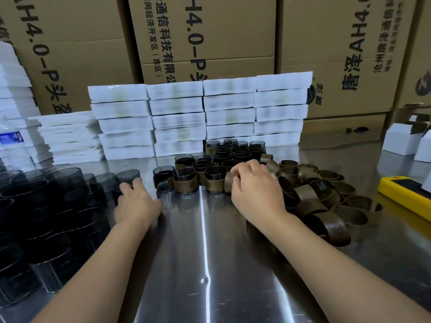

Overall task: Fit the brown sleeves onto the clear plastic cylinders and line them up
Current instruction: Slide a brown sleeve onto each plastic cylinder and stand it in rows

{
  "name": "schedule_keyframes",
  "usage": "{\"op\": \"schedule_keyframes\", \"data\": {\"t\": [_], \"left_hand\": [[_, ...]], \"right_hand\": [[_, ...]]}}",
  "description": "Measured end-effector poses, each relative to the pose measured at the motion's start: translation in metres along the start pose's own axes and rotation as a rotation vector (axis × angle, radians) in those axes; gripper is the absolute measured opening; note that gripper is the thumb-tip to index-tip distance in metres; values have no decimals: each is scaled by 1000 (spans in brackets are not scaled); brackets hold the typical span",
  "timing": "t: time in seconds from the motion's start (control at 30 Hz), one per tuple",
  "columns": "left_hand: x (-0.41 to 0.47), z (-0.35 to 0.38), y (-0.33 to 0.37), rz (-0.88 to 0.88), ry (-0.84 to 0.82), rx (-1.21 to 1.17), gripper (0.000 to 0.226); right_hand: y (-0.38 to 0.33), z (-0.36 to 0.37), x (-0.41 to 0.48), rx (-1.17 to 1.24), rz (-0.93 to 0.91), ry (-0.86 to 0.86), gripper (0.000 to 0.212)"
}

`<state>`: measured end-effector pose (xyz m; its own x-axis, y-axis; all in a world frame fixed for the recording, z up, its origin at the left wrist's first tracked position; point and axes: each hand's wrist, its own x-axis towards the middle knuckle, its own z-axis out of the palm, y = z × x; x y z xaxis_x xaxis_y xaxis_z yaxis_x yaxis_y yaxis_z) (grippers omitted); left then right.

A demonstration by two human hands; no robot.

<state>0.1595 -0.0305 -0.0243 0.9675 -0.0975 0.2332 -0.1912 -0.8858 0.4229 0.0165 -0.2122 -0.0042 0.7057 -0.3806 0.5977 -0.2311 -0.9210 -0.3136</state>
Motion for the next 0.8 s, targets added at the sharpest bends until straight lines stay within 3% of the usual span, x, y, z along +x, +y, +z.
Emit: {"op": "schedule_keyframes", "data": {"t": [0.13, 0.3, 0.57, 0.73, 0.8], "left_hand": [[-4, 0, 8, 47, -76, 109, 64], [-10, -1, 15, 83, -131, 139, 50], [-16, -4, 26, 146, 14, -258, 73], [-23, 3, 35, 248, 139, -390, 61], [-21, 7, 39, 226, 108, -477, 52]], "right_hand": [[4, -1, -1, -335, 20, -84, 36], [5, 1, -1, -446, 19, -168, 37], [7, -1, 0, -533, 73, -252, 31], [8, 1, 0, -522, 66, -222, 32], [7, 1, 1, -471, 59, -172, 33]]}}
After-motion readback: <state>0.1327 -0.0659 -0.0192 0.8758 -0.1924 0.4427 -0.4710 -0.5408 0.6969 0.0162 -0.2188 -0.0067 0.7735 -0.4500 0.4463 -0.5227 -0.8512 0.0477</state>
